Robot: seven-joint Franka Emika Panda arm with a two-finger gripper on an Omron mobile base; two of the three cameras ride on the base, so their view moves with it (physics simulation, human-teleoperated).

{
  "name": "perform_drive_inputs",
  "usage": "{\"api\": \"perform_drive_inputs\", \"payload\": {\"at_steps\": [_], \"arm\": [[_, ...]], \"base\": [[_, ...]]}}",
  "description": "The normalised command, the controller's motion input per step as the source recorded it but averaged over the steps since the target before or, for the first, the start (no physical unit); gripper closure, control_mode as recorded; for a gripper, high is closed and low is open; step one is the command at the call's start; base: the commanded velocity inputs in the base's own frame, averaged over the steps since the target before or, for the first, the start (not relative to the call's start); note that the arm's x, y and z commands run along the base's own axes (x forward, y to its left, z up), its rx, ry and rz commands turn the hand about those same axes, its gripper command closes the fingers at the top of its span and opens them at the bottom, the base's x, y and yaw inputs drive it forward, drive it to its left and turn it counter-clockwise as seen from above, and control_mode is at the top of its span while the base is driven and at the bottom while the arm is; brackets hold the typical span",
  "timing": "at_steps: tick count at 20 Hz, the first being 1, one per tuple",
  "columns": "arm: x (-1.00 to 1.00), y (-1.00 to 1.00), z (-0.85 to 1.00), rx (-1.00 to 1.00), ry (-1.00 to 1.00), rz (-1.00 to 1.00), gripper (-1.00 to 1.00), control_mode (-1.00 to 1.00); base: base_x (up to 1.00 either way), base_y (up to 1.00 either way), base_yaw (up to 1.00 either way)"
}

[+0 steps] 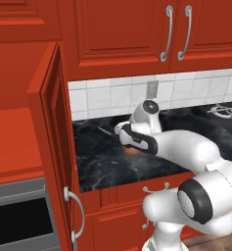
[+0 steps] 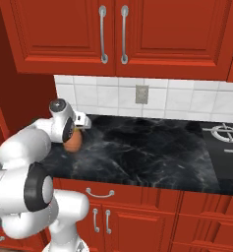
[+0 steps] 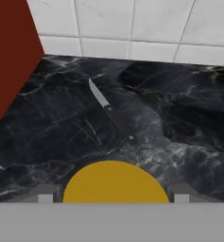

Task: Pick the honey bottle and boxed food from the counter and place them in the cabinets closest to them.

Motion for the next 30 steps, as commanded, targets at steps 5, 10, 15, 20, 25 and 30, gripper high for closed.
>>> {"api": "perform_drive_inputs", "payload": {"at_steps": [5, 10, 15, 20, 25, 30], "arm": [[-0.41, 0.0, 0.75, 0.05, 0.0, -0.04, 1.0, -1.0], [-0.61, -0.03, 0.68, 0.04, 0.0, -0.02, 1.0, -1.0], [-0.72, -0.06, 0.65, 0.04, 0.0, -0.01, 1.0, -1.0], [-0.78, -0.02, 0.63, 0.02, 0.0, 0.0, 1.0, -1.0], [-0.88, -0.02, 0.55, 0.0, -0.01, 0.0, 1.0, -1.0], [-0.98, -0.05, 0.46, 0.0, -0.07, 0.0, 1.0, -1.0]], "base": [[0.0, 0.0, 0.0], [0.0, 0.0, 0.0], [0.0, 0.0, 0.0], [0.0, 0.0, 0.0], [0.0, 0.0, 0.0], [0.0, 0.0, 0.0]]}}
